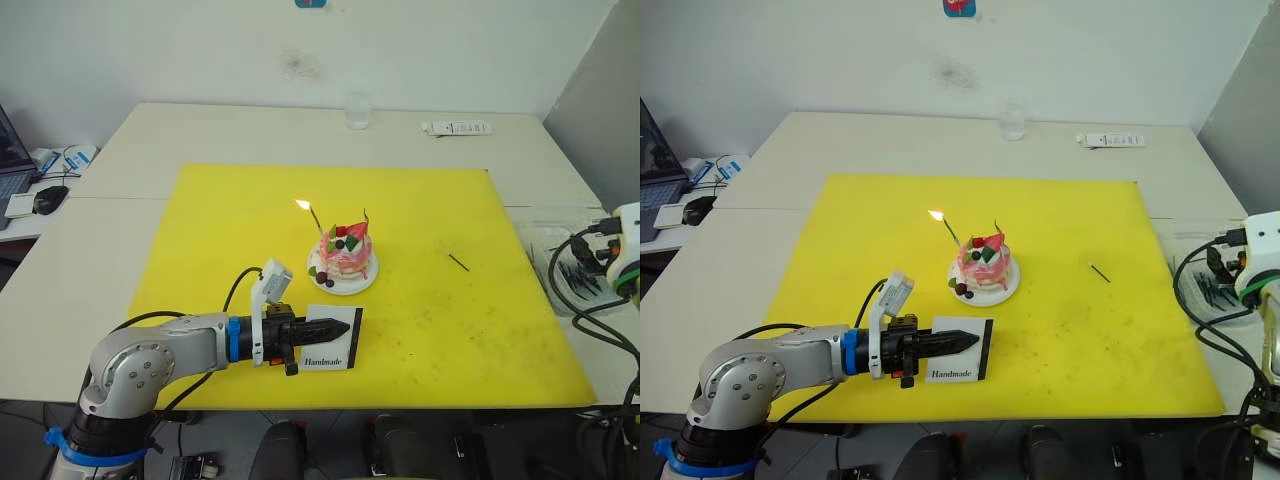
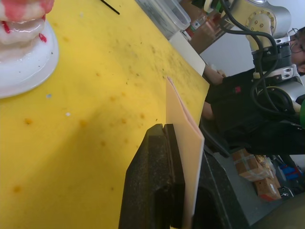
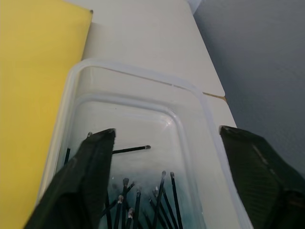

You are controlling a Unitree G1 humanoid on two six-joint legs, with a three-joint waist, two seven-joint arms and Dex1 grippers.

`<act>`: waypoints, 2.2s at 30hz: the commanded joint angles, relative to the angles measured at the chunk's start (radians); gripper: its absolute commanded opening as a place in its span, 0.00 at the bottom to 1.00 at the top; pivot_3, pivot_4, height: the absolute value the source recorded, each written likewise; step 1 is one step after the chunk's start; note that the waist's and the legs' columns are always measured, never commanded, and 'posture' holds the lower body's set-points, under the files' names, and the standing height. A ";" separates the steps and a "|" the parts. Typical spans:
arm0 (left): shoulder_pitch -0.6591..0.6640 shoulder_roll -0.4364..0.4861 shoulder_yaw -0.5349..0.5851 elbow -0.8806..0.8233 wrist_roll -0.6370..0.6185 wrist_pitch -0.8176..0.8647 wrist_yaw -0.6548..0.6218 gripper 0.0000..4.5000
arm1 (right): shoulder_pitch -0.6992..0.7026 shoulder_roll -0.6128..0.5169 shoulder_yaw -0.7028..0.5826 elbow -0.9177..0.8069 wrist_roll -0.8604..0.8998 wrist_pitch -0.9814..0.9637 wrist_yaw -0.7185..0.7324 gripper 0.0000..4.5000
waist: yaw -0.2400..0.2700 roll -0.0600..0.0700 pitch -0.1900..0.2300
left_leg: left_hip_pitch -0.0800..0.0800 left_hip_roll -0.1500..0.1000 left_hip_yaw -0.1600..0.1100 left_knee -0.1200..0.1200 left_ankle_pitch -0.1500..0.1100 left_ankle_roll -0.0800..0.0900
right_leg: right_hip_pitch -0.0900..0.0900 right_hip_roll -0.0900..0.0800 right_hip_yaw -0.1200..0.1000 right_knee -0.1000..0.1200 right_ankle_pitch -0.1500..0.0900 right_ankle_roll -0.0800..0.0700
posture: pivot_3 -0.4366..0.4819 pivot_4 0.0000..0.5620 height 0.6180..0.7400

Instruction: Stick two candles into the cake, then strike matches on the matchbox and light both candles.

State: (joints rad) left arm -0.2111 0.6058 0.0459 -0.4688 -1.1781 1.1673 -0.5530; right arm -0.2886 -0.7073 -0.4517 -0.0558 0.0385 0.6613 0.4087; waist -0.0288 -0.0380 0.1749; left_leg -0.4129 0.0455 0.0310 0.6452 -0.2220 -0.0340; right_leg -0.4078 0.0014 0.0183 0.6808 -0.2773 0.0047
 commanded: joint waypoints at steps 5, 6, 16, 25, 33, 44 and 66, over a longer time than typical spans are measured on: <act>-0.020 0.011 0.009 -0.017 0.005 -0.022 -0.016 0.00 | 0.013 -0.061 -0.046 -0.247 0.174 -0.126 0.168 0.99 | 0.000 0.003 0.001 | 0.000 0.000 0.000 0.000 0.000 0.000 | 0.000 0.000 0.000 0.000 0.000 0.000 | 0.48 0.27 1.00; -0.023 0.011 0.009 -0.017 0.003 -0.021 -0.015 0.00 | 0.029 -0.056 -0.045 -0.286 0.221 -0.114 0.204 0.99 | 0.000 0.003 0.001 | 0.000 0.001 -0.001 0.000 0.000 0.000 | 0.000 0.001 -0.001 0.000 0.000 0.000 | 0.48 0.27 1.00; -0.036 0.010 0.006 -0.027 -0.010 -0.012 0.001 0.00 | 0.160 0.033 0.163 -0.294 0.282 -0.152 0.272 0.99 | 0.000 0.003 0.001 | 0.001 0.000 0.000 0.001 0.000 0.000 | 0.001 0.000 0.000 0.000 0.001 0.001 | 0.48 0.27 1.00; -0.038 0.013 0.010 -0.036 -0.025 -0.003 0.012 0.00 | 0.046 0.094 0.292 0.025 0.198 -0.355 0.280 0.99 | 0.000 0.003 0.001 | 0.002 0.000 0.000 0.000 0.000 0.000 | 0.002 0.000 0.000 0.000 0.001 0.001 | 0.48 0.27 1.00; -0.033 0.018 0.014 -0.043 -0.041 0.000 0.022 0.00 | 0.015 0.135 0.324 0.165 0.154 -0.467 0.243 0.96 | 0.001 0.003 0.001 | 0.002 0.000 -0.001 0.000 0.000 0.000 | 0.002 0.000 0.000 0.000 0.001 0.001 | 0.48 0.27 1.00; -0.041 0.019 0.006 -0.035 -0.042 -0.002 0.024 0.00 | 0.008 0.169 0.345 0.156 0.159 -0.342 0.212 0.14 | 0.001 0.003 0.001 | 0.002 0.000 0.000 0.001 0.000 0.000 | 0.003 0.000 0.000 0.000 0.001 0.001 | 0.48 0.27 1.00; -0.035 0.035 0.008 -0.042 -0.070 0.005 0.042 0.00 | 0.303 0.182 0.409 -0.595 0.318 0.105 0.060 0.01 | 0.002 0.002 0.001 | 0.003 0.001 -0.002 0.000 0.000 0.000 | 0.003 -0.001 -0.001 0.000 0.001 0.001 | 0.48 0.27 1.00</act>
State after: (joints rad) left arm -0.2353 0.6335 0.0463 -0.4822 -1.2252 1.1721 -0.5111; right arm 0.0095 -0.5351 -0.0541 -0.6129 0.3754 0.7650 0.5117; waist -0.0271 -0.0356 0.1755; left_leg -0.4098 0.0469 0.0298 0.6453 -0.2220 -0.0341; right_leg -0.4053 0.0006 0.0177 0.6811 -0.2766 0.0061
